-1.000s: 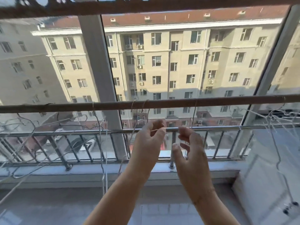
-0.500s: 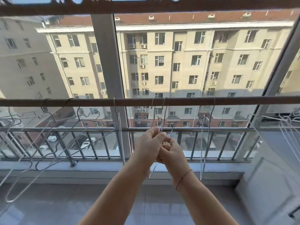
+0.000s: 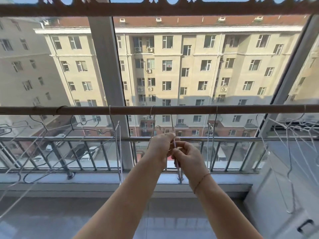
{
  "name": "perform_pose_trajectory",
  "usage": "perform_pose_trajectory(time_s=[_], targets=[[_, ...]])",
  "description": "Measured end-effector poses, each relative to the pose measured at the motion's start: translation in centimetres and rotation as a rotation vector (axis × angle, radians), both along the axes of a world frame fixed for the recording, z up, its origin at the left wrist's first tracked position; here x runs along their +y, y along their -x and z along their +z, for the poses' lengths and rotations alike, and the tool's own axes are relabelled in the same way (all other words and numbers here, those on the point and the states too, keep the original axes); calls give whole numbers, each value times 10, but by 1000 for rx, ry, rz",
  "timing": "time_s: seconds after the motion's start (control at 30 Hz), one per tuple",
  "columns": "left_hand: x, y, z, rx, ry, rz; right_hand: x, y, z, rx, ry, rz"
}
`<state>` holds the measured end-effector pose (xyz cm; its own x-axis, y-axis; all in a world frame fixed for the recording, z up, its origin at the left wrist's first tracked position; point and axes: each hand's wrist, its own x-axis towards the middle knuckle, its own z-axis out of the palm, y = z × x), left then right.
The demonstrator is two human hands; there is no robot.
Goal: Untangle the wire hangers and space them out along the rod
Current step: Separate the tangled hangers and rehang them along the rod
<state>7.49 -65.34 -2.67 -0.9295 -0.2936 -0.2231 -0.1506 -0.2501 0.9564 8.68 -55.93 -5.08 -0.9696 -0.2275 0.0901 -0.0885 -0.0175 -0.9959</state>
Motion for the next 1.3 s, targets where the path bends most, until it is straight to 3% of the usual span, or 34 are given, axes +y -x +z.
perform_pose_trajectory(time_s=[0.13,0.2,0.3,0.47,0.63,0.73,0.87,1.1,1.3], targets=[[5,-12,-30,-66,6,-9,16,-12,-28,-32,-104,98],[4,-18,-44,-103,83,-50,24,-10,-38,-15,-167,34],[0,-28,-58,-129,215,-120,35,-4,-43,107,-394,-78],[-6,-38,-67,-58,407,-146,45,2,-43,304,-825,11],[-9,-52,-62,-24,520,-193,58,-4,-37,333,-1029,5],[-8,-56,-59,11,522,-212,67,-18,-29,299,-1049,56],[1,-56,-50,121,586,-174,81,-42,-10,266,-901,53],[26,-61,-24,363,689,231,86,-62,1,402,-811,-205],[42,-62,-18,240,497,-28,84,-61,-2,330,-743,-238]])
